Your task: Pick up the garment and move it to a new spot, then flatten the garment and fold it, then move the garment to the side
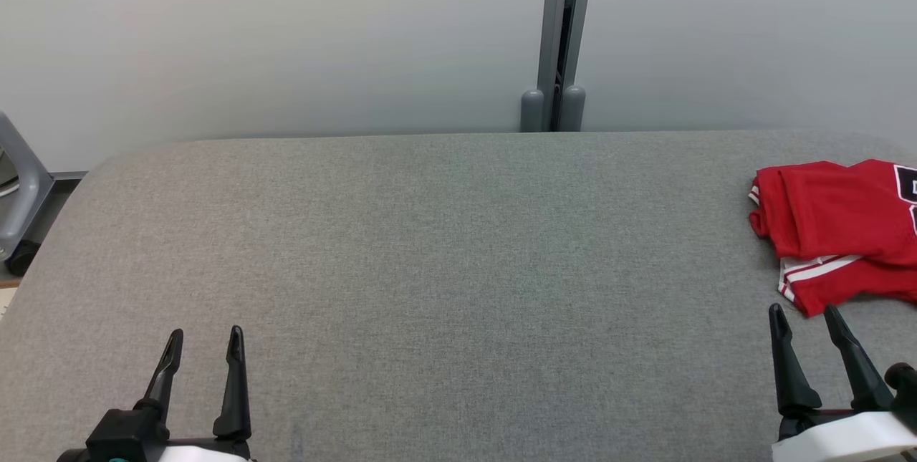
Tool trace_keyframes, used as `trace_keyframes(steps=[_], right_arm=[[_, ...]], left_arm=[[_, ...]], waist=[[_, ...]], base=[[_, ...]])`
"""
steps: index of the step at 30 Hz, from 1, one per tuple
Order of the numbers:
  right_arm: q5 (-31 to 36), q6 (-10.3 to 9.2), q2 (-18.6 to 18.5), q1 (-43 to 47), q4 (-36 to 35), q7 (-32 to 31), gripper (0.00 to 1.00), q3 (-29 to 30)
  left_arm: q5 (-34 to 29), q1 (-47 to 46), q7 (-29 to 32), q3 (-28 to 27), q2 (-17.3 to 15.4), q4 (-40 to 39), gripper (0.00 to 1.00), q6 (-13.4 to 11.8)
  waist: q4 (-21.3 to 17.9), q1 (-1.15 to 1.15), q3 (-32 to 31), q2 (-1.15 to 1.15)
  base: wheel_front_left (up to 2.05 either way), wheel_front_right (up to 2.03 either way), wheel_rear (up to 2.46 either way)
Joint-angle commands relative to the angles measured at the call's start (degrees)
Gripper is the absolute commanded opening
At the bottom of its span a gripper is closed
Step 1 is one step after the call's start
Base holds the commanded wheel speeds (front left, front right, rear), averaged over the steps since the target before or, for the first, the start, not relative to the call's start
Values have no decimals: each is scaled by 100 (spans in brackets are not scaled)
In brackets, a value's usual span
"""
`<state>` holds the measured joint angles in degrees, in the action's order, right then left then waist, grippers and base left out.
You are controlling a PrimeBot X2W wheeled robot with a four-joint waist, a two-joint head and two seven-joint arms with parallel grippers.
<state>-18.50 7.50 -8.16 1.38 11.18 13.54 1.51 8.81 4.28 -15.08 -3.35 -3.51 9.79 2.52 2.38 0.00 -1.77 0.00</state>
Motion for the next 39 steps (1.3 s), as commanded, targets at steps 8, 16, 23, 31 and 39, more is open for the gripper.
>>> trace_keyframes(steps=[8, 16, 23, 31, 39], right_arm=[[62, -1, 33, 113, 14, -23, 100, -30], [66, -1, 19, 80, 73, -7, 100, -60], [-86, 0, 154, 135, 265, -53, 0, -57], [-891, 0, 193, 28, 263, -274, 0, 13], [-1715, 0, 234, -76, 255, -490, 0, 73]], left_arm=[[10, -4, -8, -28, -40, 22, 100, 17], [-17, -1, -8, -27, -45, 38, 100, -20], [161, 27, 95, -19, 83, 282, 0, 5], [1068, -110, 340, -67, 79, 306, 0, 61], [1997, -219, 549, -78, 74, 293, 0, 116]], waist=[[-36, 0, -27, 0], [-46, 0, -38, 0], [-50, 0, -37, 0], [-62, 0, -22, 0], [-76, 0, -5, 0]], base=[[0, 0, 0], [0, 0, 0], [0, 0, 0], [0, 0, 0], [0, 0, 0]])
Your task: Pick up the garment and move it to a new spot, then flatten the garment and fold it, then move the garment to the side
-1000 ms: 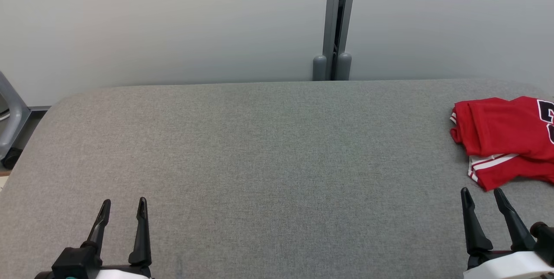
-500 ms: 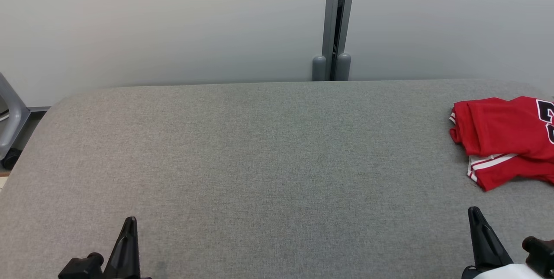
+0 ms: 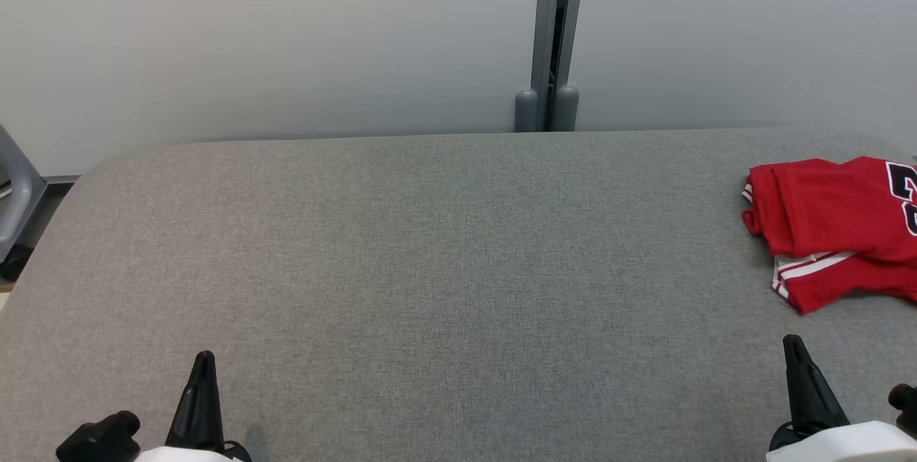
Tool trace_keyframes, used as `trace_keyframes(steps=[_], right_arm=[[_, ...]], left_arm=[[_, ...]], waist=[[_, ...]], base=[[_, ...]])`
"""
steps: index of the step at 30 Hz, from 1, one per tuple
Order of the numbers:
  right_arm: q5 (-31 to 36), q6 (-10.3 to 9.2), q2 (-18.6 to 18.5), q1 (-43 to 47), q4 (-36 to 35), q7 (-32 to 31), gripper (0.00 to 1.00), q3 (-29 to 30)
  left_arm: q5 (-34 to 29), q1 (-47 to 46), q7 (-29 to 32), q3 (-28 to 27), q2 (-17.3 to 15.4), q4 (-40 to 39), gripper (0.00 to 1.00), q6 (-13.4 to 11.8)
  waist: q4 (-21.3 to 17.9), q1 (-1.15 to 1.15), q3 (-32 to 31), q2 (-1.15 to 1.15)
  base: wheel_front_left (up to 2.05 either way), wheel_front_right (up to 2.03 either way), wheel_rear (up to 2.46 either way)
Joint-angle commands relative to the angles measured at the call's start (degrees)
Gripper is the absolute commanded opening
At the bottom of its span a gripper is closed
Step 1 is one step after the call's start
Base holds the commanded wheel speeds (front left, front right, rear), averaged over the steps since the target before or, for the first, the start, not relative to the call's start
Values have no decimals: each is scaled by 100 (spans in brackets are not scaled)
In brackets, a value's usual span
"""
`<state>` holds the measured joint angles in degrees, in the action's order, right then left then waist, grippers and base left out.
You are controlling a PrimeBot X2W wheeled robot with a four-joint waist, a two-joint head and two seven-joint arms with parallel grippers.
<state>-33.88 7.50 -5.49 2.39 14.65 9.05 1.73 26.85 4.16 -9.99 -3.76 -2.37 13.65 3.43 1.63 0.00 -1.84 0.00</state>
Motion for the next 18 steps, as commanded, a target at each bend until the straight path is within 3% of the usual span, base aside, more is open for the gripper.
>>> trace_keyframes(steps=[1, 18], right_arm=[[-263, 0, -29, -187, -93, -64, 0, 58], [-1518, 0, 34, -352, -93, -397, 0, 152]], left_arm=[[289, -220, 63, -38, -40, -92, 0, 32], [1695, -415, 415, -90, -47, -72, 0, 119]], waist=[[-3, 0, 3, 0], [-27, 0, 33, 0]], base=[[0, 0, 0], [0, 0, 0]])
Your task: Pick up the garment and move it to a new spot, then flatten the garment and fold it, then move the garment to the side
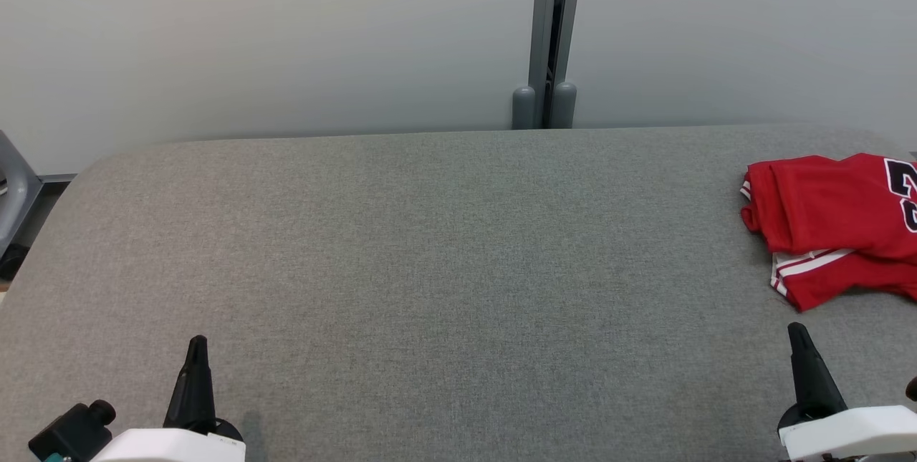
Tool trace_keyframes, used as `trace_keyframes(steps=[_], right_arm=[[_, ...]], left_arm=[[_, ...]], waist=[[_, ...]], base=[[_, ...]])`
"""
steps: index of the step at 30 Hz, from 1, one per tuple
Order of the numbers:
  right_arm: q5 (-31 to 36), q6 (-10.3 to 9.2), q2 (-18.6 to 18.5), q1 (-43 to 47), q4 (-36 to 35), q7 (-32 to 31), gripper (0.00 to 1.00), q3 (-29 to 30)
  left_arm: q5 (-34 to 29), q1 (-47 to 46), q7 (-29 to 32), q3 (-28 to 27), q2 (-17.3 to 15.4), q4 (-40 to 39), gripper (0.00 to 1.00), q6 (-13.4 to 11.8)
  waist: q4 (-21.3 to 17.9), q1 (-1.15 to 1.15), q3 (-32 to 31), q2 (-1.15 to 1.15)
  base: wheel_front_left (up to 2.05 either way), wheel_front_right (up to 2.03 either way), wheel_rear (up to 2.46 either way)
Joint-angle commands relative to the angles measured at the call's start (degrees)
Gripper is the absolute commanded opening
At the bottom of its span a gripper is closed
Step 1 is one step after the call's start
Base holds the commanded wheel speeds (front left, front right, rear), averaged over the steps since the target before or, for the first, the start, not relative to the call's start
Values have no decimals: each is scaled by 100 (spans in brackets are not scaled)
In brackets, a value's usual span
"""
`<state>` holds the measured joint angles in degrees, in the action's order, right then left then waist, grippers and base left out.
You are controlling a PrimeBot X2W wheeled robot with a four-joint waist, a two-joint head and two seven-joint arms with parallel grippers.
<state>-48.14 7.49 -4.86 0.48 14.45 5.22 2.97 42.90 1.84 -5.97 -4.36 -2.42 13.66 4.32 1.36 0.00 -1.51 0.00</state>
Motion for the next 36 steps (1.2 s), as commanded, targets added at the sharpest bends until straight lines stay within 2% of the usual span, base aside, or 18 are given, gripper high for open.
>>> trace_keyframes(steps=[1, 22, 36], right_arm=[[-165, 1, -26, -171, -73, -36, 0, 33], [-1503, 1, 41, -336, -71, -399, 0, 142], [-2207, 1, 78, -425, -67, -592, 0, 195]], left_arm=[[172, -197, 34, -34, -42, -71, 0, 36], [1676, -411, 421, -99, -49, -40, 0, 130], [2456, -523, 626, -132, -52, -21, 0, 179]], waist=[[-1, 0, 2, 0], [-33, 0, 41, 0], [-53, 0, 66, 0]], base=[[0, 0, 0], [0, 0, 0], [0, 0, 0]])
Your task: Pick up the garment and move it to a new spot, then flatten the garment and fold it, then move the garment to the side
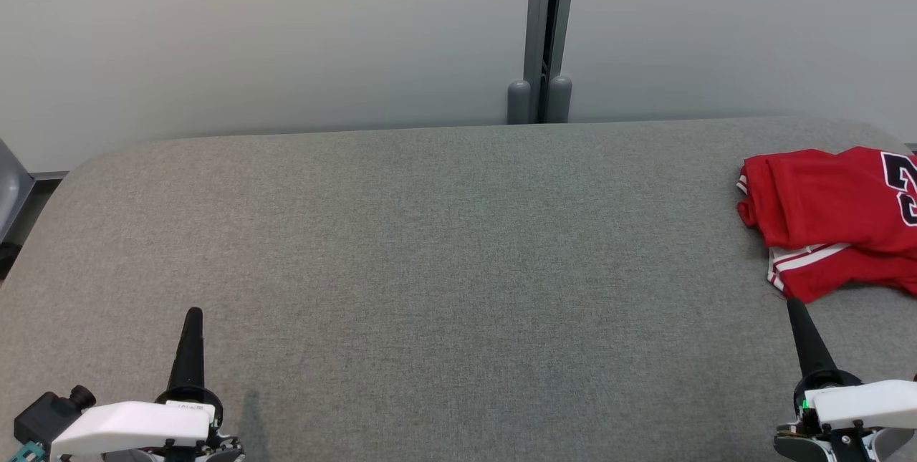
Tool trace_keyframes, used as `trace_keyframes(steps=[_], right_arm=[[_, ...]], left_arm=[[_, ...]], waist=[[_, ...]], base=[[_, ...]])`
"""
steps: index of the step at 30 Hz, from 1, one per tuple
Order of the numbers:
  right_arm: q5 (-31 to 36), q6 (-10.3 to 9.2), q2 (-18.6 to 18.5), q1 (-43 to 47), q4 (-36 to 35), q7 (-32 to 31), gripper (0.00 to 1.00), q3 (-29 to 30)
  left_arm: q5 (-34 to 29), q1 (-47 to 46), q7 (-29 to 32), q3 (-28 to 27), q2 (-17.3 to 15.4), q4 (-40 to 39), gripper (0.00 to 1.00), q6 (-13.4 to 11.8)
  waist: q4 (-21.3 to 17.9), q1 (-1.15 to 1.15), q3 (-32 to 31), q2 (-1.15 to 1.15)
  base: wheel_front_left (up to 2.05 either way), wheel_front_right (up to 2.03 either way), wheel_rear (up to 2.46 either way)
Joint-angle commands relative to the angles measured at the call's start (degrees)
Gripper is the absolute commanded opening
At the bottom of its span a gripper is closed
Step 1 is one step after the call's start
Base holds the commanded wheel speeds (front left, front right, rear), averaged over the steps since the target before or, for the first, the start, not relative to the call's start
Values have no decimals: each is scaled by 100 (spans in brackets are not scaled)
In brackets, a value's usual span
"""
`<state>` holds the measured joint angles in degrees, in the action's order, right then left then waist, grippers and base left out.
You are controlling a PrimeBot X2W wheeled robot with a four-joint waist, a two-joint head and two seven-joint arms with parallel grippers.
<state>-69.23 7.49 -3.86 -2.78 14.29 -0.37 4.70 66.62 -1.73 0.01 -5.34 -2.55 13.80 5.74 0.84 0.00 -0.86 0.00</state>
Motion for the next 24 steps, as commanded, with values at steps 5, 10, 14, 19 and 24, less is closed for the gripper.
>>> trace_keyframes(steps=[5, 10, 14, 19, 24], right_arm=[[-346, 1, -8, -137, -49, -100, 0, 43], [-586, 1, 4, -166, -48, -164, 0, 63], [-773, 1, 12, -189, -46, -219, 0, 78], [-990, 1, 26, -204, -44, -282, 0, 98], [-1207, 1, 38, -244, -43, -332, 0, 115]], left_arm=[[373, -201, 99, -44, -40, -29, 0, 51], [639, -235, 164, -55, -41, -22, 0, 73], [838, -274, 220, -64, -42, -17, 0, 92], [1098, -303, 287, -74, -43, -12, 0, 102], [1330, -329, 344, -84, -44, -5, 0, 114]], waist=[[-8, 0, 10, 0], [-16, 0, 19, 0], [-22, 0, 27, 0], [-29, 0, 36, 0], [-37, 0, 46, 0]], base=[[0, 0, 0], [0, 0, 0], [0, 0, 0], [0, 0, 0], [0, 0, 0]])
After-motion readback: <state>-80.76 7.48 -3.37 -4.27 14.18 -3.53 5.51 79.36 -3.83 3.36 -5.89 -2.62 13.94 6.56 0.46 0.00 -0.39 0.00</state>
